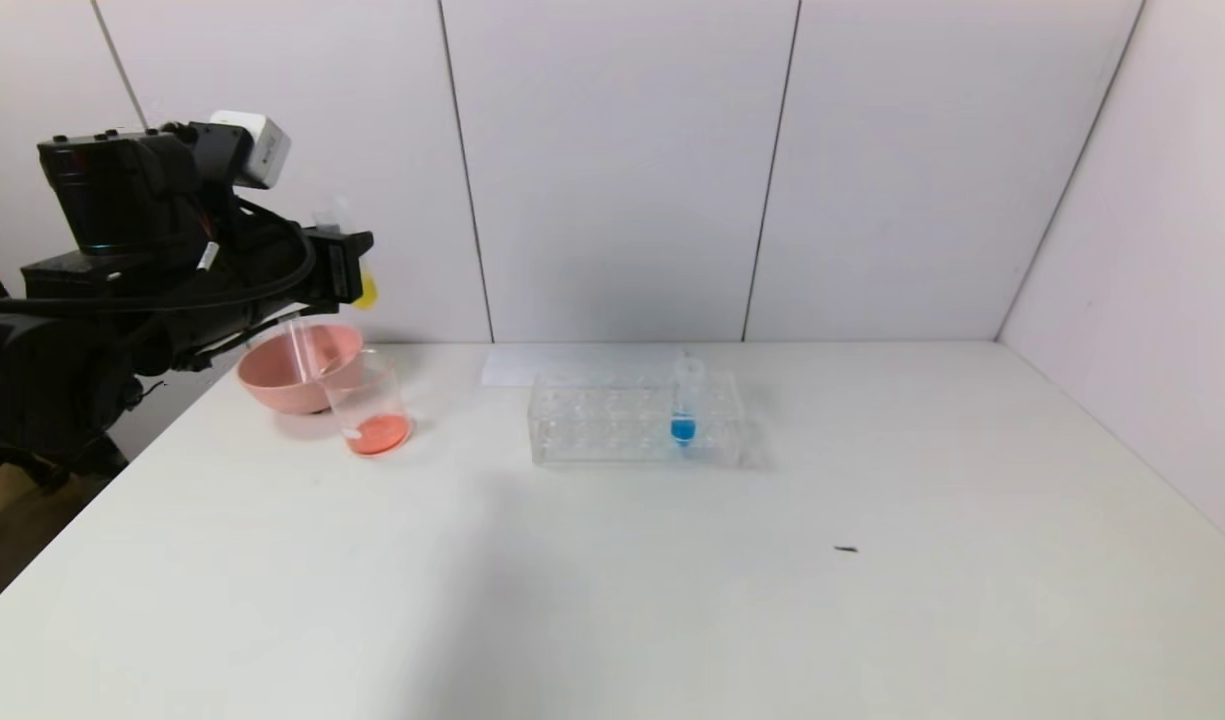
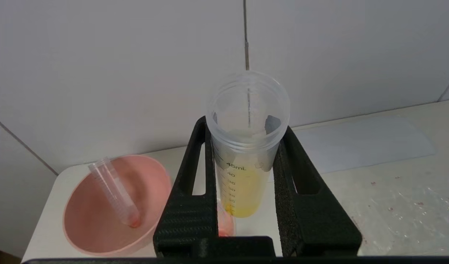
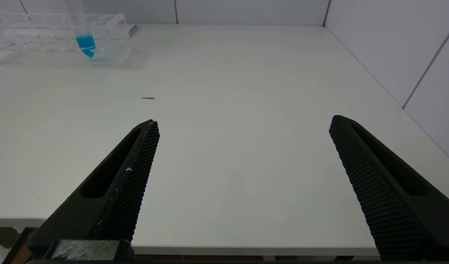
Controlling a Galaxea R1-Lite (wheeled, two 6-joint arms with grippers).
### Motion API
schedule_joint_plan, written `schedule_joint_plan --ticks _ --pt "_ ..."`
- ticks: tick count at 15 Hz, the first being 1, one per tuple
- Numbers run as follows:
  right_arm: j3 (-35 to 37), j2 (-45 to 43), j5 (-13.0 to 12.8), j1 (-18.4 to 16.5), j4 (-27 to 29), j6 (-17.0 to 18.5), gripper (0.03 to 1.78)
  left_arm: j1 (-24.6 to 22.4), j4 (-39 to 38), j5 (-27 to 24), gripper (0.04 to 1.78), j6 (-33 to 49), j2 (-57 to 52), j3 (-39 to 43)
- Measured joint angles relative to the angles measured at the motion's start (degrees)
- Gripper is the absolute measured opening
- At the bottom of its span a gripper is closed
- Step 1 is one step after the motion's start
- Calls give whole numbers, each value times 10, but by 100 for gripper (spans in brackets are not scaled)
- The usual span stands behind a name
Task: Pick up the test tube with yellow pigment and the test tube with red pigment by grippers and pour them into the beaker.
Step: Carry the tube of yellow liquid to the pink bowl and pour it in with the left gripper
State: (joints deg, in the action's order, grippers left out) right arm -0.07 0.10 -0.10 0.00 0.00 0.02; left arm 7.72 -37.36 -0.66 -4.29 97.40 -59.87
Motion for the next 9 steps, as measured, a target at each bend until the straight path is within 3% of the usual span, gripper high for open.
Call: schedule_joint_plan --ticks 9 --pt "0 0 0 0 0 0 170 -108 44 -102 45 3 -1 0"
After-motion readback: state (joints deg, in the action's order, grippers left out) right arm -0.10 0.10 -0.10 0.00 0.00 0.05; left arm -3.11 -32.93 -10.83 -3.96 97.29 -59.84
